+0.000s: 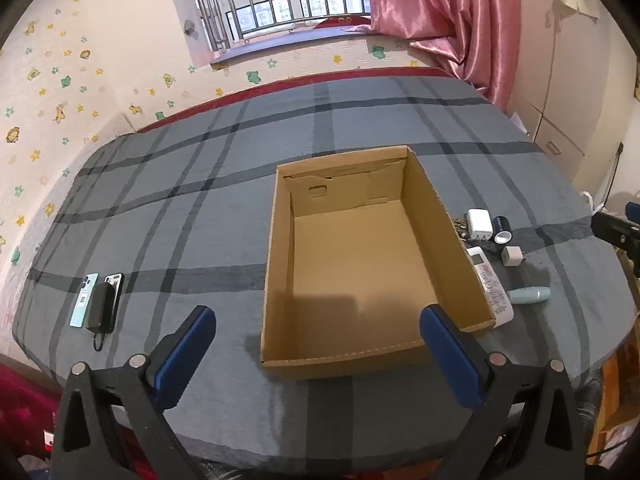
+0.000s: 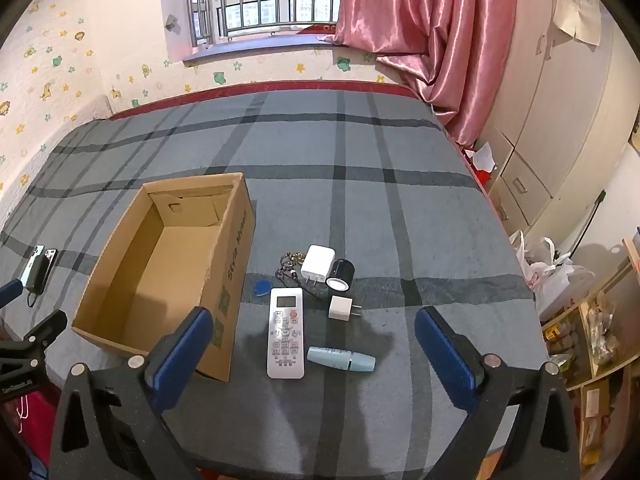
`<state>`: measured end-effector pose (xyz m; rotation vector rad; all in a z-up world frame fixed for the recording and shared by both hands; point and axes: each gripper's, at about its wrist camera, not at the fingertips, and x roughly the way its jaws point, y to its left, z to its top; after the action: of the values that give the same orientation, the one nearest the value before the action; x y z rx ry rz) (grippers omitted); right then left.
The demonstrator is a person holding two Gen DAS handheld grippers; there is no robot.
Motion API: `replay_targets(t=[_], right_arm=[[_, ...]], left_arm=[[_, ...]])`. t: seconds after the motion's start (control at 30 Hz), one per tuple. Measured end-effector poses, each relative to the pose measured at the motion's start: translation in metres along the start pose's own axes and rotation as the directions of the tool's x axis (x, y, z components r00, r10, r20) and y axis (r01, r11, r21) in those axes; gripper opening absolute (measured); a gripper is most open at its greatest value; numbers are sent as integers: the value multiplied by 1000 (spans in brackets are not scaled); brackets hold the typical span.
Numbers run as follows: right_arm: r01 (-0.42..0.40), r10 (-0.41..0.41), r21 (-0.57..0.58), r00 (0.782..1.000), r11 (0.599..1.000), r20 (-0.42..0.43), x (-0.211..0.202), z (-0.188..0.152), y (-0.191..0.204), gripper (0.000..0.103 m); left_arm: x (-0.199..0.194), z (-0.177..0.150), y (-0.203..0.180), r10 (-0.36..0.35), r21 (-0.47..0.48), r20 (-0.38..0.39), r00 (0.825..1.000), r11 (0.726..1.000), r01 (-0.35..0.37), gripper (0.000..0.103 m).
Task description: Organize rigid objects
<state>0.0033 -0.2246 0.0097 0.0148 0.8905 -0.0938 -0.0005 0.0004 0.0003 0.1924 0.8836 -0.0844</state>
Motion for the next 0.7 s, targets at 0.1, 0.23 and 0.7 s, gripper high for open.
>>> replay_targets(t=[0.1,0.23,0.7], right_arm=[[-2,2,3,1000,1000,1,-1,0,0,103],[-6,6,3,1000,1000,1,-1,1,0,103],[-4,4,-2,1000,1000,26,-9,3,0,103]], left_arm=[[0,1,-1,11,7,-10,1000,1000,-11,103],[-2,4,-2,15,10,-12,1000,1000,-15,103],[-1,4,-4,5,16,-5,1000,1000,-5,103]])
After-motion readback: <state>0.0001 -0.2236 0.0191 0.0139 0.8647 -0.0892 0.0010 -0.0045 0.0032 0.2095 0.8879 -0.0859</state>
